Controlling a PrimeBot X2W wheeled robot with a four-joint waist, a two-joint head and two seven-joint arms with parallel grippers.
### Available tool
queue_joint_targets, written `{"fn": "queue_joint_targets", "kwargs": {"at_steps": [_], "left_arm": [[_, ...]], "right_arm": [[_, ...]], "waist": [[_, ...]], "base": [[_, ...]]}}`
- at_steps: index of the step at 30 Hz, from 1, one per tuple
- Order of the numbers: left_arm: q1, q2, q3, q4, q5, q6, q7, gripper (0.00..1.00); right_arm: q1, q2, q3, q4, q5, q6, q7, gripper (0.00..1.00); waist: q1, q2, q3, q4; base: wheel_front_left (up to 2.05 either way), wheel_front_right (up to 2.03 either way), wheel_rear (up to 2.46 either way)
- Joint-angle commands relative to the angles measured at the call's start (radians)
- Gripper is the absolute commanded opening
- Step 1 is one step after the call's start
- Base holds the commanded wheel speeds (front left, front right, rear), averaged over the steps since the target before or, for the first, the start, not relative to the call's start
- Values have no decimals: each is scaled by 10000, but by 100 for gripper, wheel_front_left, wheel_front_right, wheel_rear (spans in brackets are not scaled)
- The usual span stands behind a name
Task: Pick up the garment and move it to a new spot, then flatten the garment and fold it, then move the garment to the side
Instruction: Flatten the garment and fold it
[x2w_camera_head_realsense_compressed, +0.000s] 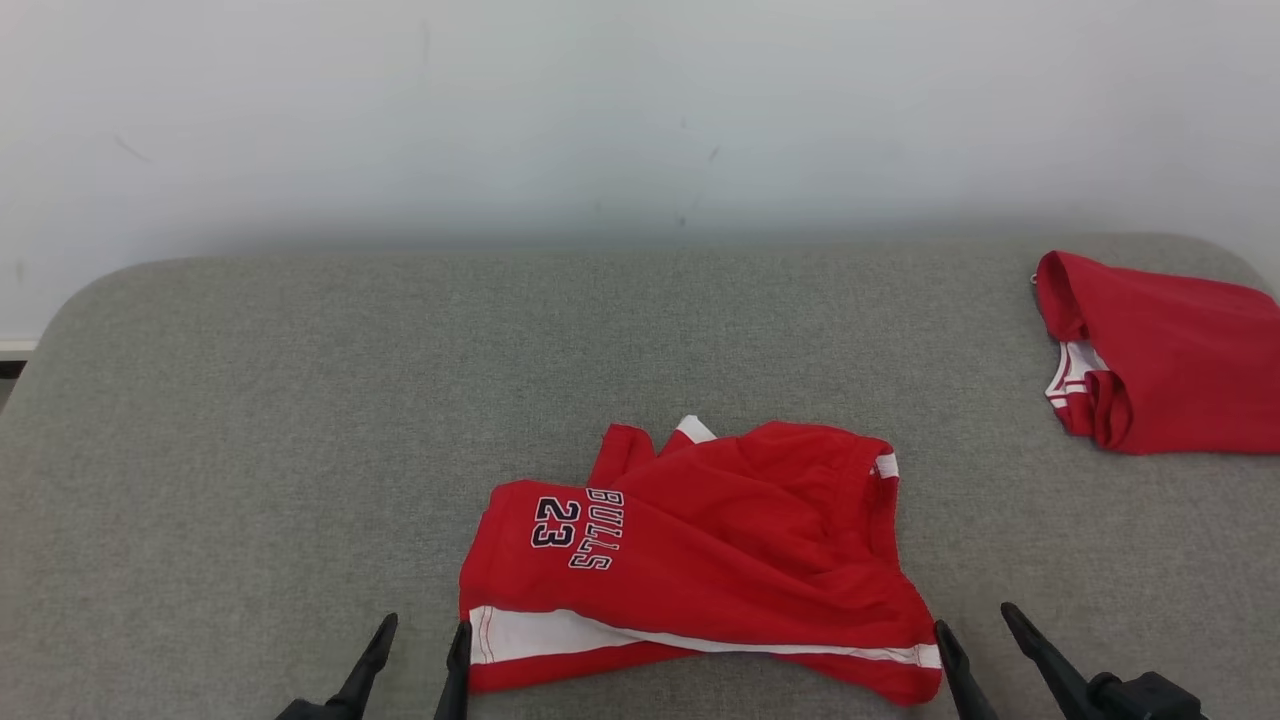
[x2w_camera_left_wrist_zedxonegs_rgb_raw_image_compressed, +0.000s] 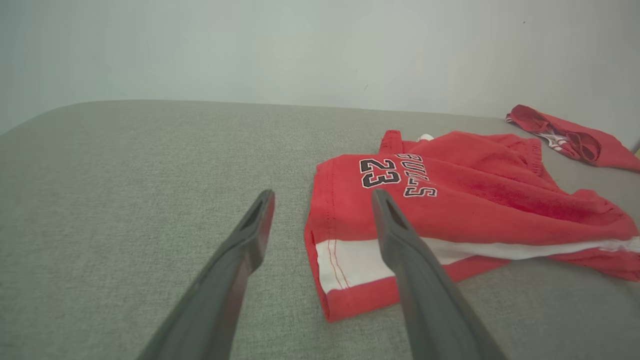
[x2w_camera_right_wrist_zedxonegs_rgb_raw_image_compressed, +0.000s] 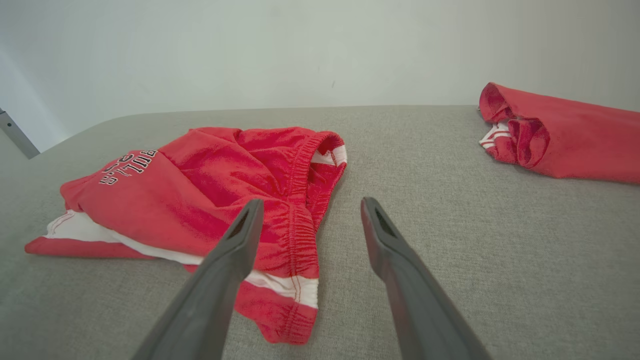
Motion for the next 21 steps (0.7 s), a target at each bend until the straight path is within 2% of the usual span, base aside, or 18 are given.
{"fn": "queue_joint_targets", "kwargs": {"at_steps": [1,10,21], "left_arm": [[-277,163,-281,306,-234,24,-31,100],[-1295,670,-1703,2102,-1137,24,-29,100],[-2264,858,-2479,3483,-2006,24,-29,100]], "right_arm": [[-123,-173,278,229,106,-27,-2,100],[-972,-521,1481,1340,592,-27,-2,100],[-1669,-594,2045,1902,955,-27,-1,100]], "waist": [[0,0,152,-97],[0,0,574,-399],[0,0,911,-524]], "base": [[0,0,0],[0,0,0],[0,0,0]]}}
